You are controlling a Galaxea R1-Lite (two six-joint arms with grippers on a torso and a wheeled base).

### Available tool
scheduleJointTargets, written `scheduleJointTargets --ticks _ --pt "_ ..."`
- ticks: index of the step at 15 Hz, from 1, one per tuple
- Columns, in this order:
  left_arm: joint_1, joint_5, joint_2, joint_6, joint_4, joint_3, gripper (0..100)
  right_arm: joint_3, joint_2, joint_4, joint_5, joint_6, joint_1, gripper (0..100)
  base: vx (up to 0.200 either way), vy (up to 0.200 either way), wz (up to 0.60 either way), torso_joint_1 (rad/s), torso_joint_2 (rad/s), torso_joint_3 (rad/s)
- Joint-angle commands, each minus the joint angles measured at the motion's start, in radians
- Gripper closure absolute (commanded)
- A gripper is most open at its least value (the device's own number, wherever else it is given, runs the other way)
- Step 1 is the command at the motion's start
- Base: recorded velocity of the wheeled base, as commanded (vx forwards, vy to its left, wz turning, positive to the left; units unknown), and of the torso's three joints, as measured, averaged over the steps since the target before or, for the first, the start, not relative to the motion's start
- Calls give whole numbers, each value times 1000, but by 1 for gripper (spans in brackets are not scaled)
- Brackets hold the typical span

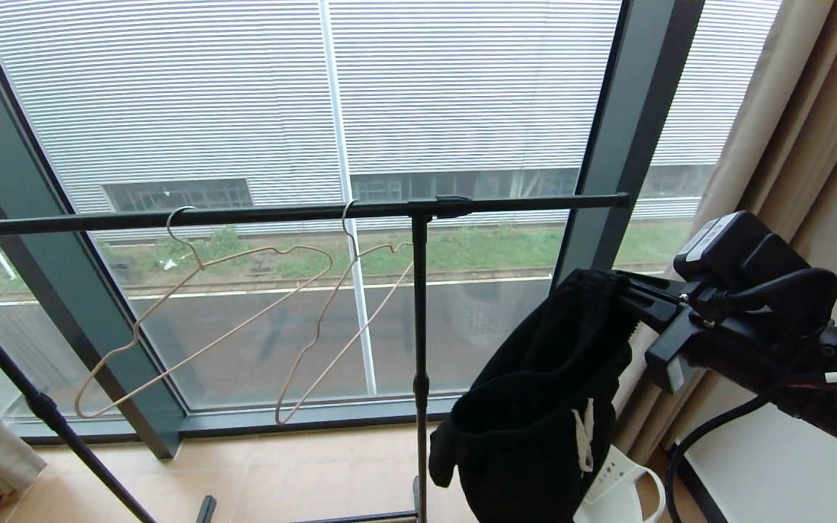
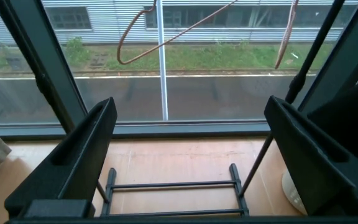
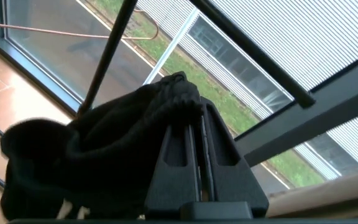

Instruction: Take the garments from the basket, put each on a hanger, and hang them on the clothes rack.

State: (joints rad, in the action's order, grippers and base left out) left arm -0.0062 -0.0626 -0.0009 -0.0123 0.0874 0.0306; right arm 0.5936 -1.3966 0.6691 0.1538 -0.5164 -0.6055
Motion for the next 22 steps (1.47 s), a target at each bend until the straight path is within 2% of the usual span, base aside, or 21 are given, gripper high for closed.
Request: scheduleJointTargets --ticks 1,9,11,14,17,20,22 --pt "0 0 1 0 0 0 0 0 -2 1 0 -1 0 100 0 200 0 -17 -2 2" --pt "-1 0 1 2 2 0 0 -2 -1 1 0 -2 0 100 0 200 0 1 1 2" --pt "-1 0 1 3 2 2 0 -2 -2 1 0 -2 0 100 -200 200 0 5 5 5" --pt "0 0 1 3 0 2 0 -2 -2 1 -2 -2 0 100 -200 0 0 7 -1 2" --pt "-1 0 1 -1 0 0 0 -3 -4 1 -2 -2 0 100 0 200 0 -7 -4 4" --pt "0 0 1 0 0 0 0 0 -4 0 0 -1 0 100 0 0 0 0 0 0" --pt "0 0 1 0 0 0 0 2 -5 0 0 -2 18 100 0 0 -600 14 5 0"
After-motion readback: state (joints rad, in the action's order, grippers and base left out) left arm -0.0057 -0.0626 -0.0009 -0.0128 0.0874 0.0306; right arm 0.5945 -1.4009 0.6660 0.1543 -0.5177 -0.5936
